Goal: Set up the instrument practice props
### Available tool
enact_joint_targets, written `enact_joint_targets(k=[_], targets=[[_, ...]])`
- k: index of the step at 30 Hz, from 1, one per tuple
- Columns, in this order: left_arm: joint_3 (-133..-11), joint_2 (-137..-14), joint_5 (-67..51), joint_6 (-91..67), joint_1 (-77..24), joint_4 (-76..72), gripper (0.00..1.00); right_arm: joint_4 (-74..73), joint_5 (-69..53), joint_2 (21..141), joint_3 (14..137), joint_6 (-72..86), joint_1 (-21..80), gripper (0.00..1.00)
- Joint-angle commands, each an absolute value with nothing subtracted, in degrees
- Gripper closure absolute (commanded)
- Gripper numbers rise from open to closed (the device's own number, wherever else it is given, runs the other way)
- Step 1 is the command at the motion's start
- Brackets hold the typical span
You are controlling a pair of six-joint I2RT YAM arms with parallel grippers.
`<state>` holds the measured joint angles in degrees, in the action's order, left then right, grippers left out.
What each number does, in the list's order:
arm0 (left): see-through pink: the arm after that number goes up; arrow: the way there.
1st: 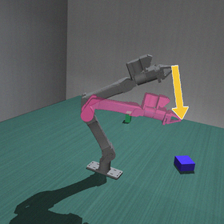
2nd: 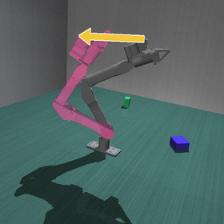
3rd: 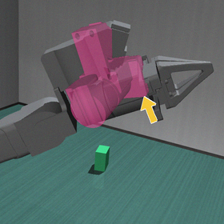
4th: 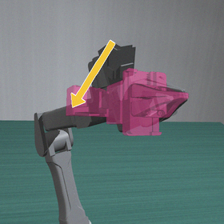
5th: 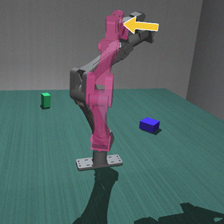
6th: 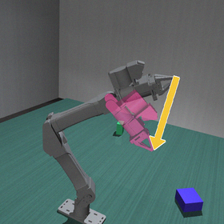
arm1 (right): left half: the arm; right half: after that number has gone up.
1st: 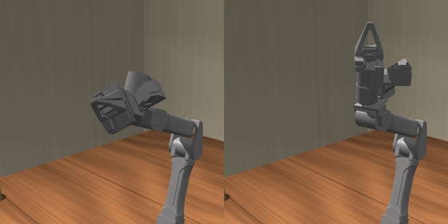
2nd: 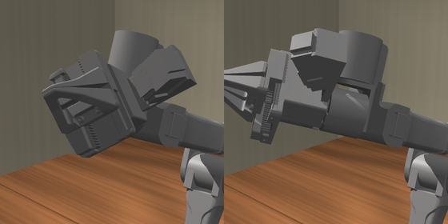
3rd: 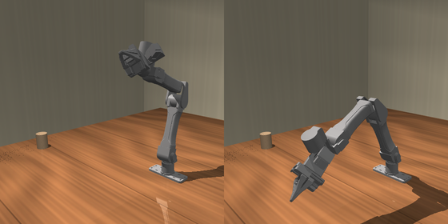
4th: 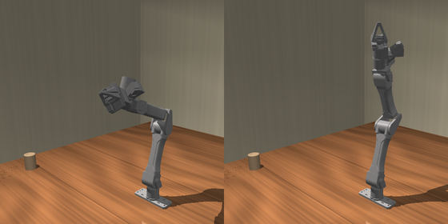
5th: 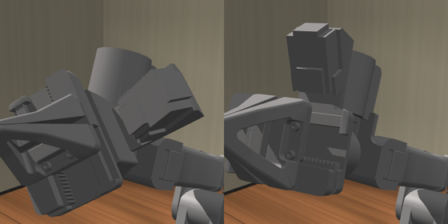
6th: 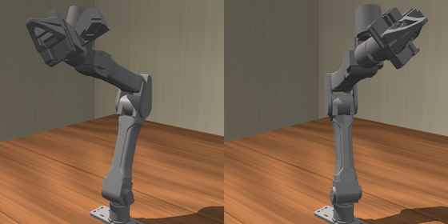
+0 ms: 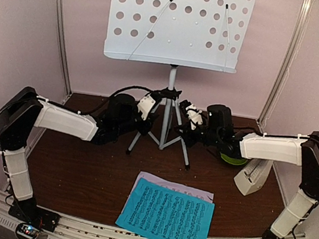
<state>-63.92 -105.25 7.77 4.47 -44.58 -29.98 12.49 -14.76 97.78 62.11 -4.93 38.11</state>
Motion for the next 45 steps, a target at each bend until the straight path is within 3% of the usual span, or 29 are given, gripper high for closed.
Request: enact_joint_targets(k=[1, 7, 14, 17, 22, 27, 31, 38, 45], targets=[[-62.8, -104.6, 10.9, 11.4, -42.5, -27.0, 1.00, 10.5, -1.7, 96.8, 61.6, -3.0, 31.9, 1.00], [-59.0, -101.3, 6.7, 11.7, -41.9, -25.7, 0.99, 11.3, -4.1, 93.5, 57.1, -2.4, 31.3, 1.00], [-60.9, -101.1, 2.0, 11.6, -41.9, -22.6, 0.78, 10.5, -10.4, 93.9, 58.6, -1.9, 31.3, 1.00], [-61.8, -101.1, 0.9, 10.9, -41.9, -21.9, 0.69, 10.5, -13.2, 93.6, 59.2, -1.1, 31.5, 0.93], [-62.4, -100.5, 1.1, 10.5, -41.9, -20.0, 0.62, 10.3, -15.7, 92.2, 59.1, -0.3, 32.0, 0.87], [-61.9, -100.2, 2.9, 8.1, -40.6, -19.6, 0.64, 10.7, -16.9, 91.6, 58.0, 0.7, 32.7, 0.87], [-62.7, -100.7, -4.8, 7.3, -39.6, -20.5, 0.52, 11.5, -17.1, 92.6, 58.0, 2.0, 33.2, 0.87], [-63.5, -101.2, -11.0, 7.8, -39.6, -19.6, 0.34, 11.9, -16.5, 92.4, 59.0, 3.3, 33.7, 0.58], [-59.0, -95.3, -11.0, 6.7, -39.6, -17.6, 0.29, 9.7, -14.7, 87.1, 59.4, 3.8, 33.8, 0.29]])
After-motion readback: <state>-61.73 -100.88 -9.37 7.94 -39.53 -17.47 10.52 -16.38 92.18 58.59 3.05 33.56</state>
